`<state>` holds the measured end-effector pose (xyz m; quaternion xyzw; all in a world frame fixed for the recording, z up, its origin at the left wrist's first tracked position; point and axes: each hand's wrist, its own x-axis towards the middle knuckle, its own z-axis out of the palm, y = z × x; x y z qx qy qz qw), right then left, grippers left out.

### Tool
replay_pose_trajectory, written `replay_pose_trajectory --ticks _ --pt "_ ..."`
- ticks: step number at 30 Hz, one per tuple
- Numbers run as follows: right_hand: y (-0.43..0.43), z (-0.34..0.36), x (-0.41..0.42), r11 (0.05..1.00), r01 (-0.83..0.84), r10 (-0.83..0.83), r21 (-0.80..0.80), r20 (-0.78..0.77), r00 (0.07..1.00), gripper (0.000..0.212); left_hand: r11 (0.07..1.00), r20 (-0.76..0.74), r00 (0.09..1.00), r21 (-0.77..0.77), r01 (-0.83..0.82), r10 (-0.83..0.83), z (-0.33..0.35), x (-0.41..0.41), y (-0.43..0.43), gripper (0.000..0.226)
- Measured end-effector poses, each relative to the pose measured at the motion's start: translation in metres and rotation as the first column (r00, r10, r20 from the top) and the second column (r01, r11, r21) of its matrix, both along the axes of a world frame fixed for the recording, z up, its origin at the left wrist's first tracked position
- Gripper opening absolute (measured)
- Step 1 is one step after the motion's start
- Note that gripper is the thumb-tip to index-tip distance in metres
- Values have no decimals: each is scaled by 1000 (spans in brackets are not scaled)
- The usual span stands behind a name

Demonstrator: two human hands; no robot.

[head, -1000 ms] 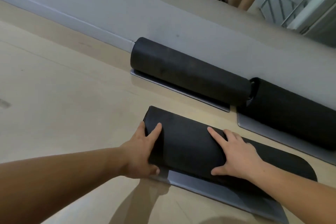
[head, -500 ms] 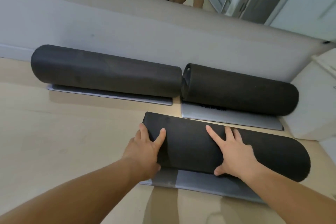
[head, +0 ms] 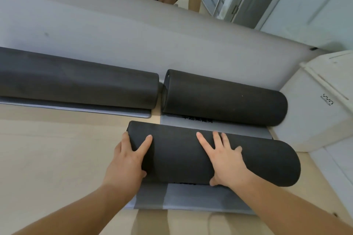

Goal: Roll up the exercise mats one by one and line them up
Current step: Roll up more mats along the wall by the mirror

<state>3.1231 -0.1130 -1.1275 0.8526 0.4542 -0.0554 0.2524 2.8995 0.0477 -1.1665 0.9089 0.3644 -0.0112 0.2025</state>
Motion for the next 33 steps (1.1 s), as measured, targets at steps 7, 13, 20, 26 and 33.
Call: replay_pose_trajectory --ticks 7,13,20,26,33 --pt "-23 -11 60 995 67 -71 78 52 996 150 999 51 998 23 38 -39 -3 65 -16 97" --pt "-36 -19 121 988 78 -94 133 125 988 147 994 140 990 -96 47 -33 3 120 -3 70" --pt "-24 -13 118 988 -10 4 155 39 999 141 994 107 993 -91 68 -58 4 130 -6 82" --pt "-9 -30 97 976 -90 78 200 68 995 139 996 135 988 -50 79 -71 -8 125 -5 88" --pt "-1 -44 102 951 -81 39 298 144 989 134 999 279 959 16 52 -54 -23 138 9 87"
